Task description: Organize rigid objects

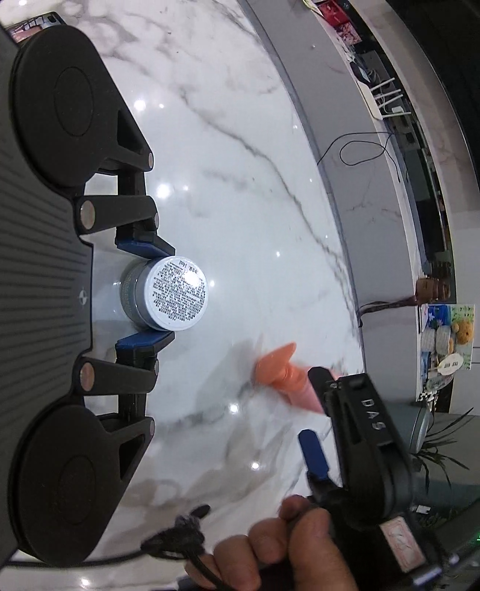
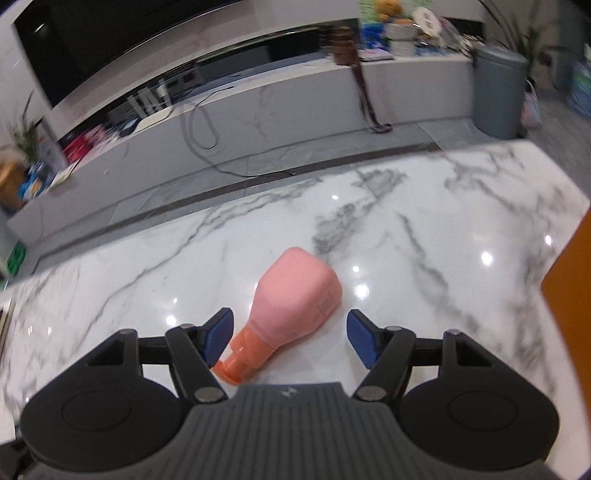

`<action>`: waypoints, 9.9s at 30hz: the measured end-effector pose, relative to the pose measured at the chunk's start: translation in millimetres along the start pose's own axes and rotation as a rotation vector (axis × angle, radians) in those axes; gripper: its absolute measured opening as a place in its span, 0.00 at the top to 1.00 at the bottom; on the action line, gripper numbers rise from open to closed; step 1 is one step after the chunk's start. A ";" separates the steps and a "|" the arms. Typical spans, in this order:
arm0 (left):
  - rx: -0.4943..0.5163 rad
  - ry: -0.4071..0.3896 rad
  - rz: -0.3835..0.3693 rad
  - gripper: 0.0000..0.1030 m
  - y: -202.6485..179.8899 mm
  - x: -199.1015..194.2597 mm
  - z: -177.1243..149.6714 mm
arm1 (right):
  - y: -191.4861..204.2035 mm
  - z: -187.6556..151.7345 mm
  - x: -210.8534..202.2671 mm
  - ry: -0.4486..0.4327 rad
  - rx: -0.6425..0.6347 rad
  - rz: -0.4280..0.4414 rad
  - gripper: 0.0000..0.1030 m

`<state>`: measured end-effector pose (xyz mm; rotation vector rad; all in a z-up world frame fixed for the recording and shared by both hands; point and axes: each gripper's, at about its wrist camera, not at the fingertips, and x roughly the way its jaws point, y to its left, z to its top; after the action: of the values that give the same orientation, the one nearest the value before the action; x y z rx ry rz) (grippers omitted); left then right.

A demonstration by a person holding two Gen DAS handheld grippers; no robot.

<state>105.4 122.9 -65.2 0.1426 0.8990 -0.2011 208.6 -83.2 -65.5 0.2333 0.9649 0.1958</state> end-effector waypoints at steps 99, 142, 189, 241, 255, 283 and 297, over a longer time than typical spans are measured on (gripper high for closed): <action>0.102 -0.311 -0.314 0.55 -248.6 -64.4 115.4 | -222.2 14.4 -235.7 -0.366 -0.031 -0.149 0.57; 0.532 0.014 -0.443 0.55 -377.6 -13.7 61.6 | -310.0 -31.6 -222.3 0.055 -0.150 -0.176 0.57; 0.396 0.012 -0.436 0.47 -351.9 -28.1 80.6 | -293.4 -28.9 -222.6 0.031 -0.202 -0.178 0.60; 0.139 -0.080 -0.102 0.01 -301.7 -85.1 71.9 | -237.9 -69.3 -319.7 -0.176 -0.032 -0.365 0.05; 0.143 -0.083 -0.099 0.01 -303.0 -85.0 72.5 | -239.9 -69.3 -321.0 -0.175 -0.029 -0.368 0.05; 0.150 -0.091 -0.090 0.01 -300.8 -85.0 75.1 | -239.8 -69.6 -320.7 -0.176 -0.027 -0.369 0.04; 0.141 -0.085 -0.100 0.01 -297.8 -82.6 81.1 | -240.5 -70.1 -321.0 -0.176 -0.026 -0.369 0.04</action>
<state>47.8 -173.9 38.2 0.2186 0.8074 -0.3618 -13.1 -391.7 81.0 0.0446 0.8134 -0.1487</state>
